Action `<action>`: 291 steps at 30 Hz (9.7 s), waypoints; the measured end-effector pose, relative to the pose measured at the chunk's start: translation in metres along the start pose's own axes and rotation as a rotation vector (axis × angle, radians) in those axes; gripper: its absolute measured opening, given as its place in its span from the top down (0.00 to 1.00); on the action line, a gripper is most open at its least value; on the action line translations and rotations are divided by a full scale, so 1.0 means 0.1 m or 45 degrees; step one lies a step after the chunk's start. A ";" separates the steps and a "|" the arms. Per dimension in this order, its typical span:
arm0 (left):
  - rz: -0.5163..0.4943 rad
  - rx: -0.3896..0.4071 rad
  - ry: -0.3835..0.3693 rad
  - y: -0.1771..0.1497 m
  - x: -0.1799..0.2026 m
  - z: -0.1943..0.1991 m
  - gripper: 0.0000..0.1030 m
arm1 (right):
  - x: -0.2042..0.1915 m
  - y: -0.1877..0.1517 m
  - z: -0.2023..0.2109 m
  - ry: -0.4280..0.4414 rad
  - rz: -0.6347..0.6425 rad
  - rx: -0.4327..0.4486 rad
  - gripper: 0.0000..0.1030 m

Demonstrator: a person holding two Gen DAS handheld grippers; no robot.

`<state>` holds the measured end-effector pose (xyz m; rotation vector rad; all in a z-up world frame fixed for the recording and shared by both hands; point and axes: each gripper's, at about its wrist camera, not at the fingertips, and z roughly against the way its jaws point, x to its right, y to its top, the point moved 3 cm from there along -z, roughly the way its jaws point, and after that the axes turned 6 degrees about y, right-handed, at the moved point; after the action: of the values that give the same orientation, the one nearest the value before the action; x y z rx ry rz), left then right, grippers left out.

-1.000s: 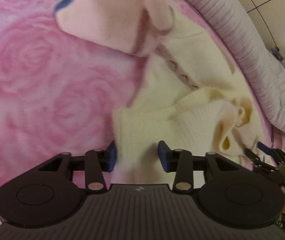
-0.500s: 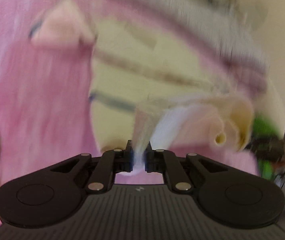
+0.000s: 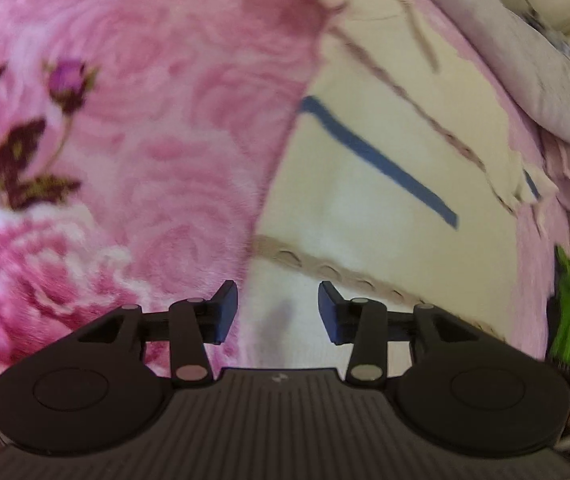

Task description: Fold clothes

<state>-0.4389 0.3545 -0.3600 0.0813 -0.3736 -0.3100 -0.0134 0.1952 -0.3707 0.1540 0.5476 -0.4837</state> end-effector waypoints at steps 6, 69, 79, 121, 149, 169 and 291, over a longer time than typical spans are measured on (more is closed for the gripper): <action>-0.028 0.022 -0.014 -0.03 0.11 -0.19 0.94 | -0.19 -0.08 -0.10 -0.001 0.093 0.063 0.95; 0.653 0.581 0.725 1.77 -1.63 0.61 0.89 | -0.91 1.95 -0.50 -0.427 0.094 0.150 0.46; 0.260 0.523 0.500 1.88 -0.45 0.29 0.84 | -0.72 2.50 -0.15 -0.427 0.072 0.327 0.46; 0.030 0.296 0.213 1.59 0.93 0.00 0.83 | 0.83 1.56 1.36 -0.061 -0.729 0.828 0.50; -0.377 0.321 0.187 2.04 1.19 -0.24 0.70 | -0.50 2.47 0.57 -0.448 -0.001 0.630 0.51; -0.884 0.131 0.056 3.14 2.07 -1.53 0.84 | -3.20 3.34 -2.10 -0.173 0.928 0.145 0.70; 0.193 0.772 1.168 1.49 -1.86 0.47 0.76 | -1.49 0.72 -0.61 -0.284 0.089 0.380 0.54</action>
<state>-0.5786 0.5536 -0.3608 0.7582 0.4507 0.0206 -0.1178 0.3335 -0.3416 0.3979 0.2482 -0.5056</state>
